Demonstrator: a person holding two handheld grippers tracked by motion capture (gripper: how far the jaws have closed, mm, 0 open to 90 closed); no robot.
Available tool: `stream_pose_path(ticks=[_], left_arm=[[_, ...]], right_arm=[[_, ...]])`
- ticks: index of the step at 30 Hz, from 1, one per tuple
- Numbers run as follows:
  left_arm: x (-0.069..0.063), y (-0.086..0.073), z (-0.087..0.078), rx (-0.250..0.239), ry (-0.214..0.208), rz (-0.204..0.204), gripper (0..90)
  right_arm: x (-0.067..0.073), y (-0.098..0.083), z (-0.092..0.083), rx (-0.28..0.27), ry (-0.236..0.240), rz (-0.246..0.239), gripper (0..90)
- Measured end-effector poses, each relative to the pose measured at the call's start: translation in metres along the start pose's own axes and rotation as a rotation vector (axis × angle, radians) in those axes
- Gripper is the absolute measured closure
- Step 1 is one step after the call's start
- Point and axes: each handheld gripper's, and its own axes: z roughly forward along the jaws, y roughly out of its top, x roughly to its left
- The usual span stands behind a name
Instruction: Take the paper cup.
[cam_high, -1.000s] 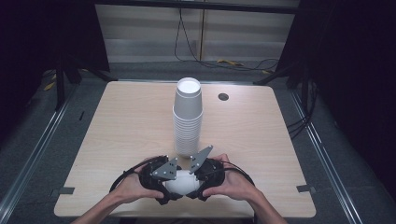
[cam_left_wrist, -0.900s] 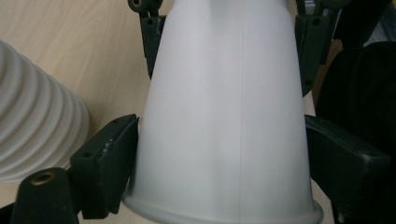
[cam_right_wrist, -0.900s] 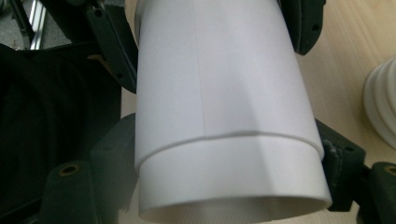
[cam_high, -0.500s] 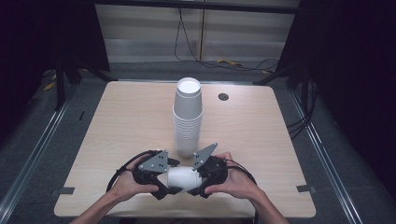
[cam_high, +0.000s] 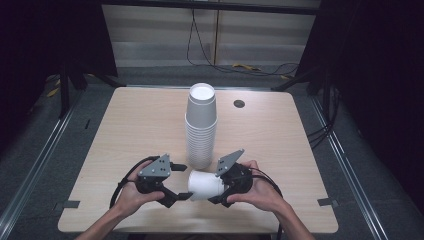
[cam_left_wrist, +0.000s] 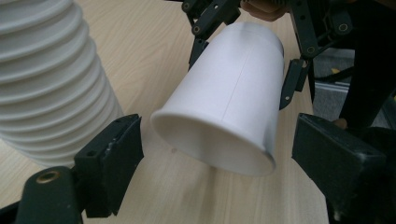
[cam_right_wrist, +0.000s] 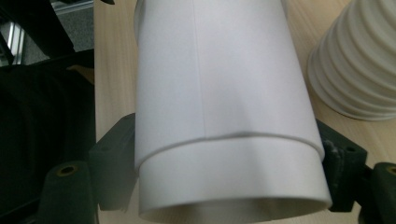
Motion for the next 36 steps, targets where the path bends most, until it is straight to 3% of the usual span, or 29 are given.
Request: stream_pose_path(ticks=[7, 14, 20, 28, 36], left_arm=[[0.006, -0.008, -0.001, -0.063, 0.017, -0.048, 16.2], [0.005, -0.021, 0.002, -0.104, 0.023, -0.1, 16.0], [0.003, -0.026, 0.007, -0.095, 0.036, -0.086, 15.9], [0.003, -0.026, 0.003, -0.127, 0.04, -0.11, 15.9], [0.004, -0.026, -0.001, -0.157, 0.052, -0.127, 15.8]], right_arm=[[-0.003, -0.012, -0.003, -0.035, -0.022, 0.035, 22.2], [-0.008, -0.022, -0.006, -0.116, -0.016, 0.079, 22.2], [-0.009, -0.025, -0.006, -0.165, -0.012, 0.097, 22.1], [-0.014, -0.033, -0.003, -0.204, 0.01, 0.147, 22.1], [-0.019, -0.04, -0.012, -0.387, 0.038, 0.186, 21.9]])
